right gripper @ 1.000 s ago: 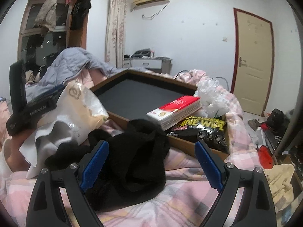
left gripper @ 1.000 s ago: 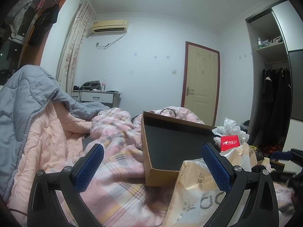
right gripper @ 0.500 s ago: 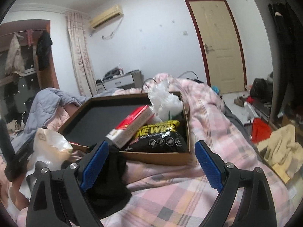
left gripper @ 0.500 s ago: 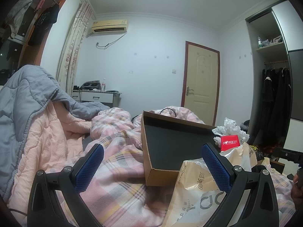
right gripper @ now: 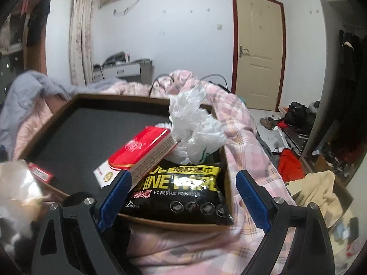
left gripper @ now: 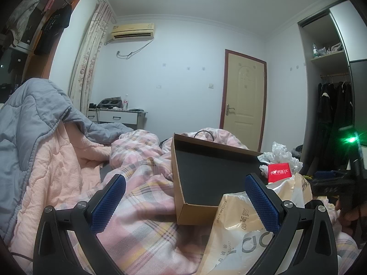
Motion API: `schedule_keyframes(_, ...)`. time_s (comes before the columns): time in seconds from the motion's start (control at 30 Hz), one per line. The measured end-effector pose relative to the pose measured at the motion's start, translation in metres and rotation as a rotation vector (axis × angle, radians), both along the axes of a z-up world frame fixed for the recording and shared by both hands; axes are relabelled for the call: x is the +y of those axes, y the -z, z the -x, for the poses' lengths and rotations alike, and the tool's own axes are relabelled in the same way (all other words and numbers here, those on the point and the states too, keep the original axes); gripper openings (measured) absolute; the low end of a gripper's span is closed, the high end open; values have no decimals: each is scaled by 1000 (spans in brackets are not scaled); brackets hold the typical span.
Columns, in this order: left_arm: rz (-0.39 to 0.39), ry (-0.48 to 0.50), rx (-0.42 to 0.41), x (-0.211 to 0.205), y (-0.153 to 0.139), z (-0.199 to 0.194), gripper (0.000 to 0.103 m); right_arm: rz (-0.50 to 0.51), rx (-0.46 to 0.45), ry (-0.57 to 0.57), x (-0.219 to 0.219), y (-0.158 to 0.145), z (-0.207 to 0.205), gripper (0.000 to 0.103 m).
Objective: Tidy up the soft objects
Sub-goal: 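Move the right gripper to the black wet-wipes pack and close on it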
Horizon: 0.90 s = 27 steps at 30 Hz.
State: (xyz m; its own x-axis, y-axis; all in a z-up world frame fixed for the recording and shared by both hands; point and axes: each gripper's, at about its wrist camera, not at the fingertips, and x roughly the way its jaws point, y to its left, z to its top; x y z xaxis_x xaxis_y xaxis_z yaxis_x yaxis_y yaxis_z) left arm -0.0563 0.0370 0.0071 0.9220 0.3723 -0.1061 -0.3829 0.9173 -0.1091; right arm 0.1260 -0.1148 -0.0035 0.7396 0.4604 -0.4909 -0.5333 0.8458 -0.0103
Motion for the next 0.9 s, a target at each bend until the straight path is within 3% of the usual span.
schedule_keyframes(0.13, -1, 0, 1, 0, 1, 0, 103, 82, 12, -2, 8, 11, 4, 92)
schedule_keyframes(0.33, 0, 0, 1, 0, 1, 0, 103, 80, 9, 2, -1, 6, 6, 91)
schedule_keyframes(0.5, 0, 0, 1, -1, 0, 0, 103, 117, -47, 4, 3, 2, 17, 76)
schedule_keyframes(0.9, -1, 0, 1, -1, 0, 0, 103, 91, -63, 12, 8, -5, 14, 59)
